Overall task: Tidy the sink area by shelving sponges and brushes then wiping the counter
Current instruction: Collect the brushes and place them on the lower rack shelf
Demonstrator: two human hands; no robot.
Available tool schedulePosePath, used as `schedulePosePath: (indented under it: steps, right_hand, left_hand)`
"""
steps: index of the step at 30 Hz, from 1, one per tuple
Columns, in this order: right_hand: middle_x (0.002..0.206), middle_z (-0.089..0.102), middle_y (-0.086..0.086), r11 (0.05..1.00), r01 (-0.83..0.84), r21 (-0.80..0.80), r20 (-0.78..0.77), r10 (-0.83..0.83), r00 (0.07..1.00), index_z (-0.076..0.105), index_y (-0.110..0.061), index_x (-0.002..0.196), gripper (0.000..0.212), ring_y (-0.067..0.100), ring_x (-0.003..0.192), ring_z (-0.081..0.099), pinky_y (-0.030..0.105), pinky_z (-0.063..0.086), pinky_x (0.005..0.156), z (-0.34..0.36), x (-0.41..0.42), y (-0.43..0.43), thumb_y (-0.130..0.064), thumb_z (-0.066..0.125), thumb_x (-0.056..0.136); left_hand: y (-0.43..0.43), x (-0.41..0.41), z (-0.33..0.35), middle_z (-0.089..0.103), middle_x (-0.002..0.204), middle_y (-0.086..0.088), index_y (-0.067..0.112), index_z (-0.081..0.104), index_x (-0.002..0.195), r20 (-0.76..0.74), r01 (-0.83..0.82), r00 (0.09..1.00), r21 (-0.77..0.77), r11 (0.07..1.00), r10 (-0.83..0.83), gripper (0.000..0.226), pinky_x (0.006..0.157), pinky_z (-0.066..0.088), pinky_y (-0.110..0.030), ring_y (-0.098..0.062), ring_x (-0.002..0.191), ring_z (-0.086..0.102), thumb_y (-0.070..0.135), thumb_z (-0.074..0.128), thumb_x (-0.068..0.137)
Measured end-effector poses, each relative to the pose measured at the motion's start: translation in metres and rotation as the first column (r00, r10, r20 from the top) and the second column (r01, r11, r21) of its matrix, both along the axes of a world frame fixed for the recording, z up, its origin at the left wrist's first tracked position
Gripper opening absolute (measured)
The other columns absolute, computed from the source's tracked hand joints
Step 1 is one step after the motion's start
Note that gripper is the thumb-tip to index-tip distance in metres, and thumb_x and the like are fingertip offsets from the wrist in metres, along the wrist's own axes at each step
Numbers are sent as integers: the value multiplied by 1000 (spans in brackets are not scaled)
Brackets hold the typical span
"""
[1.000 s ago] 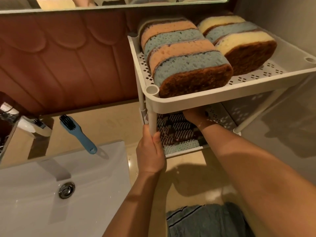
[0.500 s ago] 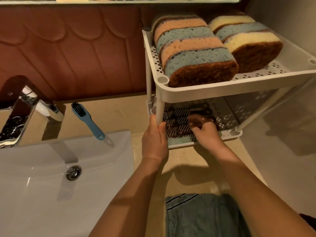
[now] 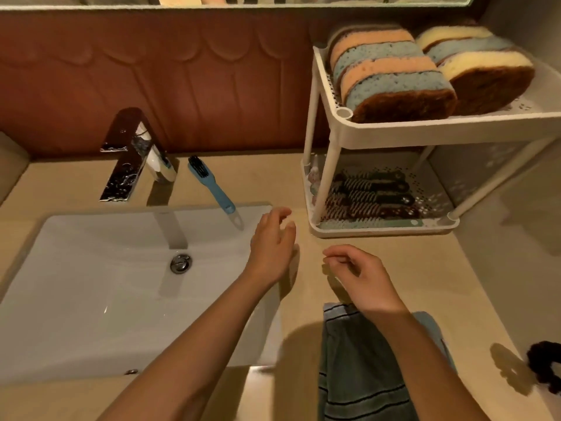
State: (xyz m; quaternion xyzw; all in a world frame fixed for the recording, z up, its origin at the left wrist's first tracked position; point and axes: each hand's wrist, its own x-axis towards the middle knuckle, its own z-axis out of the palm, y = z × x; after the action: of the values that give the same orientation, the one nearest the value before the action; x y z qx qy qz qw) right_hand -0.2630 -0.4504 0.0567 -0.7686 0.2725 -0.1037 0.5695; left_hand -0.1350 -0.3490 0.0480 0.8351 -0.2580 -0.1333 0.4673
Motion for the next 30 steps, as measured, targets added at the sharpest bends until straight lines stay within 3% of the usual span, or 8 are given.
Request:
schedulePosePath:
  steps: [3,8,11,15,19,22,26,30]
  right_hand:
    - [90,67,-6,995,-84,48,11,84,996,65,-17,94,16,7,87,61,6,44,73,-2,5,33,-5,55,90]
    - [88,67,1,983,-138,120,-10,140,990,64,-16,92,16,17,88,62,4,44,71,-20,18,91,-2,55,89]
    - [89,67,5,975,-171,144,4,173,985,63,-16,90,20,20,89,62,8,46,74,-24,21,122,1,54,89]
    - [89,68,-5,951,-255,174,-51,268,962,64,-27,84,26,12,92,63,9,46,74,-26,30,178,-4,54,88]
    - [90,70,-1,919,-329,216,-81,353,932,67,-22,89,20,13,92,64,7,46,72,-26,39,223,-7,54,89]
    - [91,70,1,888,-426,174,-91,445,891,67,-23,89,21,14,91,64,17,47,77,-23,53,260,-7,53,89]
    - [86,68,1,856,-507,98,-98,516,851,66,-21,89,21,5,85,59,8,42,72,-21,69,289,-5,52,89]
    - [88,68,-4,828,-554,83,-134,561,817,63,-30,85,27,6,87,60,3,40,70,-20,88,316,-6,51,91]
  left_hand:
    - [59,-1,1,58,109,0,11,58,110,-167,88,983,72,993,-75,22,77,37,-8,-11,101,51,16,42,97]
    - [158,-2,5,60,97,10,21,59,100,-327,56,945,152,987,-4,15,86,43,-23,-15,100,58,22,44,96]
    - [205,-5,11,62,99,5,18,58,102,-342,-57,933,164,985,111,16,81,41,-15,-14,99,58,20,43,97]
    - [283,-10,18,63,105,0,14,60,105,-299,-253,907,179,951,297,20,75,40,-7,-13,99,58,17,42,97]
    - [353,-16,20,63,102,0,12,61,107,-226,-441,846,209,873,482,19,81,44,-21,-11,97,58,13,45,96]
    - [405,-18,17,60,102,5,12,59,110,-163,-534,793,274,800,586,19,82,41,-23,-4,95,55,13,48,95]
    - [449,-13,-2,48,128,-10,13,51,127,-46,-587,740,443,678,671,36,102,37,-37,-23,120,44,16,54,91]
    - [478,0,-14,33,142,-10,15,33,141,0,-596,723,505,624,690,62,108,26,-37,-27,130,32,23,61,87]
